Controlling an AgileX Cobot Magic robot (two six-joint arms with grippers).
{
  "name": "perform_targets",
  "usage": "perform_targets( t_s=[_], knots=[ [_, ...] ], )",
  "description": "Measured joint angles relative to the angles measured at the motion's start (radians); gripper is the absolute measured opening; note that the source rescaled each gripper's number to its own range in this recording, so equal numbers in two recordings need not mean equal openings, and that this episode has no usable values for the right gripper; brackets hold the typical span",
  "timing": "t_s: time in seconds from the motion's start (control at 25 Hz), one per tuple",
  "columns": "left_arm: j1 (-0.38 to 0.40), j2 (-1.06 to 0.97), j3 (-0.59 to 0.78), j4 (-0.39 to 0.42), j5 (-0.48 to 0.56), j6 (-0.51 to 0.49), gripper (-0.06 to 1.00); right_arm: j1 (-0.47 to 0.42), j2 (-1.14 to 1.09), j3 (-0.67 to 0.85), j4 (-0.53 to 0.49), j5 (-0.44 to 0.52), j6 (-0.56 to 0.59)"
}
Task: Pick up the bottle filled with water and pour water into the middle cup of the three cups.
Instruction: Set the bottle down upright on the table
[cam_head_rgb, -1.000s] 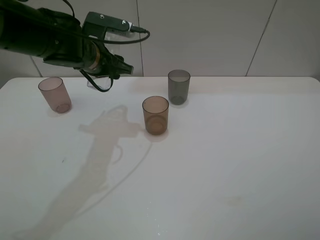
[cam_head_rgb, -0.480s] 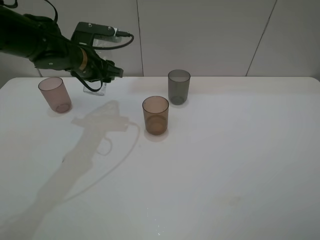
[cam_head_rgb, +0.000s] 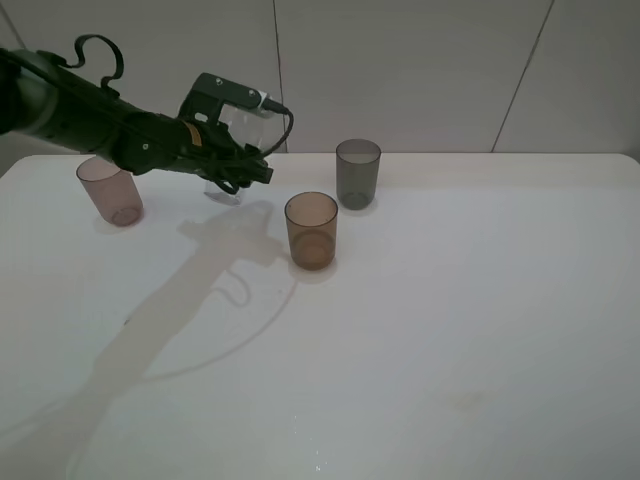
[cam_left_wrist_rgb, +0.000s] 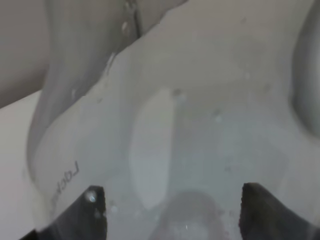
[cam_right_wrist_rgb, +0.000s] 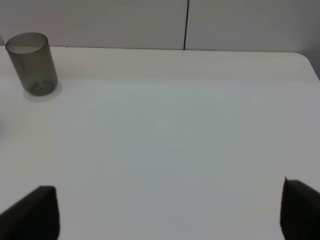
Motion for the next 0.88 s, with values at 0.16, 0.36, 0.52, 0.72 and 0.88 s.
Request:
perform_targets(
  t_s=[0.16,0.36,0.52,0.72,0.88],
  knots=[
    [0.002,0.041,0.077,-0.097,-0.240,0.060,0.02,0.000,0.000,0.000,0.000,0.000,0.000],
    [0.005,0.111,0.187,-0.123,-0.572,0.068,0.02,0.000,0.000,0.000,0.000,0.000,0.000],
    [0.005,0.168,0.232,-0.124,-0.728,0.068,0.02,0.000,0.000,0.000,0.000,0.000,0.000],
    [0.005,0.204,0.255,-0.123,-0.757,0.057,0.02,0.000,0.000,0.000,0.000,0.000,0.000],
    [0.005,0.204,0.274,-0.123,-0.794,0.036,0.02,0.000,0.000,0.000,0.000,0.000,0.000]
  ],
)
